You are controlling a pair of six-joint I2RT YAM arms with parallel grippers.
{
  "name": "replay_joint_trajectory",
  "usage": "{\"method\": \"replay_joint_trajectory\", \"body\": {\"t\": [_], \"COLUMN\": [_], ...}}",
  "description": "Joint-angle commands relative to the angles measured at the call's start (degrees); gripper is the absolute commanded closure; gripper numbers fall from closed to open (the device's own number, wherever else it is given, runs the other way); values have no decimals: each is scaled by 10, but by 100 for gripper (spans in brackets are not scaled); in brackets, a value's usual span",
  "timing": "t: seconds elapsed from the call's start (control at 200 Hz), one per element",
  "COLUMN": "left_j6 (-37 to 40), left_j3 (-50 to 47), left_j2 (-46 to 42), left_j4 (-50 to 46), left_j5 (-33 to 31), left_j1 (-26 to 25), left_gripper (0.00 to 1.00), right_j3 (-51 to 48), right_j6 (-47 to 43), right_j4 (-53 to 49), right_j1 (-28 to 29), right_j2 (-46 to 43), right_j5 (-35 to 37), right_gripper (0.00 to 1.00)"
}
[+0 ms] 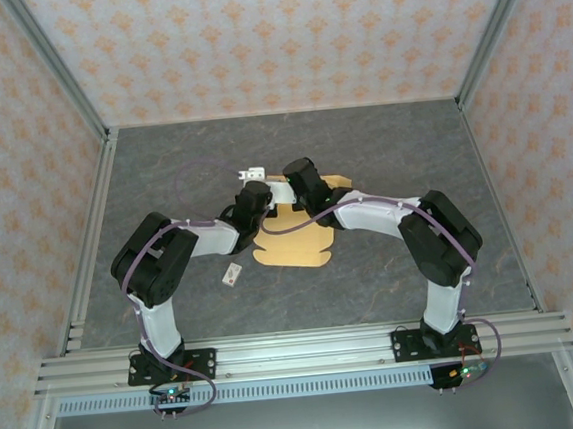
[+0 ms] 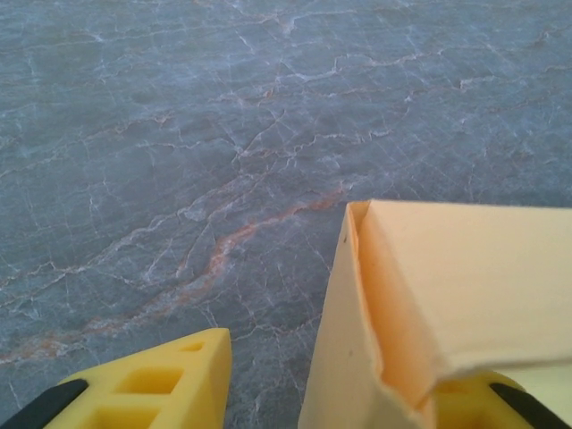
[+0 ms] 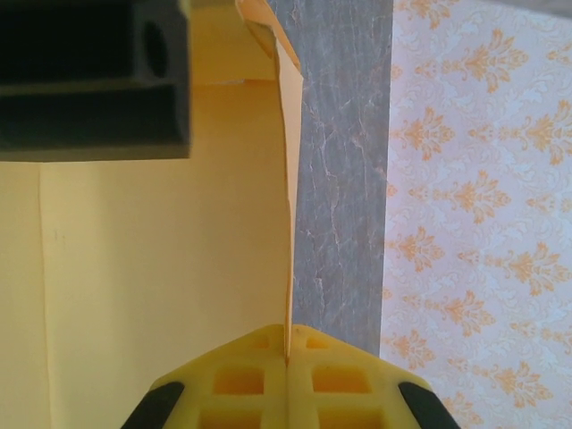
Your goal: Fold the paper box
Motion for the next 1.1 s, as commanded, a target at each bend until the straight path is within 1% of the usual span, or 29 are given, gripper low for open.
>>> {"method": "replay_joint_trajectory", "body": {"t": [0.0,0.13,0.2,0.415,0.485,0.525,0.55,0.771,0.931,1.001,1.096], "left_j6": [12,5,1,-9,-19,-23,-26,-65,-77,-74,-71], "left_j3": [-21,-26,-22,10,19,20,19,15,14,6,-10], "left_j2": [-7,-9,-4,18,18,18,34,42,42,36,25], "left_j4": [-33,-44,-52,-94,-112,-116,-118,-125,-123,-106,-80], "left_j5": [-4,0,-1,-19,-36,-46,-51,-95,-120,-112,-95], "left_j1": [10,10,11,14,14,14,14,14,10,10,11], "left_gripper": [61,58,58,73,76,77,78,84,86,85,81], "right_j3": [23,28,29,25,25,25,26,30,27,27,30], "right_j6": [18,17,16,19,19,18,19,21,25,25,24], "right_j4": [-20,-23,-23,-24,-25,-25,-26,-30,-32,-32,-30], "right_j1": [-5,-6,-6,-6,-5,-6,-5,-2,0,0,0], "right_j2": [0,1,0,-3,-4,-4,-5,-9,-6,-4,-2], "right_j5": [34,36,35,31,32,32,32,28,28,31,35], "right_gripper": [100,100,100,100,100,100,100,100,100,100,100]}}
